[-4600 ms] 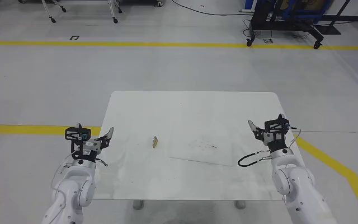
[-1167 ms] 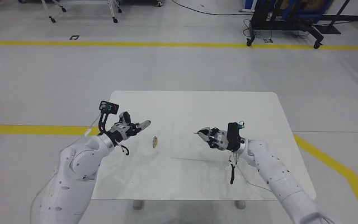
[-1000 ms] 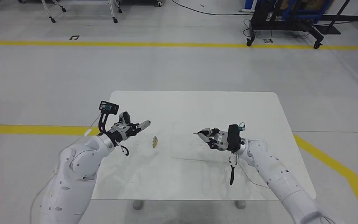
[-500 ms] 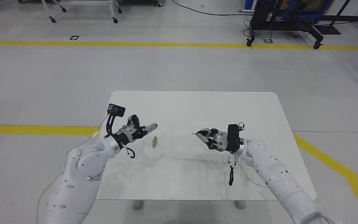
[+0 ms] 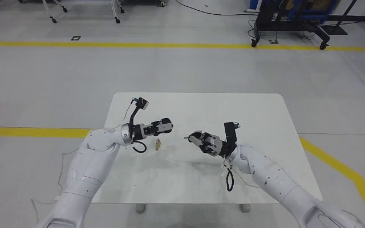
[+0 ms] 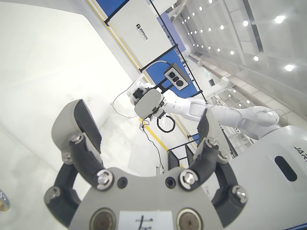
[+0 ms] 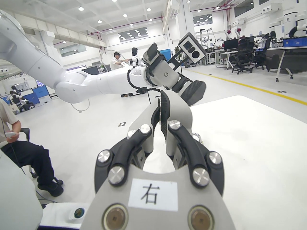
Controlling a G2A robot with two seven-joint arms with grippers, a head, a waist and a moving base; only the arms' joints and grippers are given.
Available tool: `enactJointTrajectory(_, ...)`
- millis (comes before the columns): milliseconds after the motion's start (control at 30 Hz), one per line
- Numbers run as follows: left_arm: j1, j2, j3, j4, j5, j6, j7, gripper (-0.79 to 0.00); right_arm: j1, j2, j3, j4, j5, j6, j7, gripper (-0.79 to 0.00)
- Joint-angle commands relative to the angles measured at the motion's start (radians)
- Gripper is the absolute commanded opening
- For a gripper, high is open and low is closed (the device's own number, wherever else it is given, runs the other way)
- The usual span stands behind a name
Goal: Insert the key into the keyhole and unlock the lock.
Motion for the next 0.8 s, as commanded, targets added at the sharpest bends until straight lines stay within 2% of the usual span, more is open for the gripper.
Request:
enactJointTrajectory(0, -0.019, -0.004, 0.029, 0.021, 0.045, -0.049, 0.032, -0.403, 0.028, 0.002, -0.046, 0.021, 0.056, 0.0, 0.0, -0.785)
enactJointTrajectory(33, -0.025, -0.005, 0.041, 0.03, 0.069, -0.067, 0.05, -0.443, 0.041, 0.002, -0.067, 0.028, 0.075, 0.0, 0.0, -0.785)
enactJointTrajectory(100, -0.029, -0.007, 0.065, 0.042, 0.095, -0.099, 0.082, -0.462, 0.065, 0.002, -0.106, 0.044, 0.103, 0.0, 0.0, -0.785)
enactJointTrajectory(333, -0.05, 0.006, 0.118, 0.033, 0.16, -0.153, 0.136, -0.443, 0.122, 0.0, -0.199, 0.074, 0.18, 0.0, 0.0, -0.785)
enactJointTrajectory(533, -0.061, 0.023, 0.155, 0.024, 0.148, -0.165, 0.148, -0.443, 0.151, -0.007, -0.249, 0.081, 0.224, 0.0, 0.0, -0.785)
enactJointTrajectory(767, -0.065, 0.047, 0.188, 0.009, 0.123, -0.185, 0.168, -0.48, 0.171, -0.018, -0.285, 0.11, 0.258, 0.0, 0.0, -0.785)
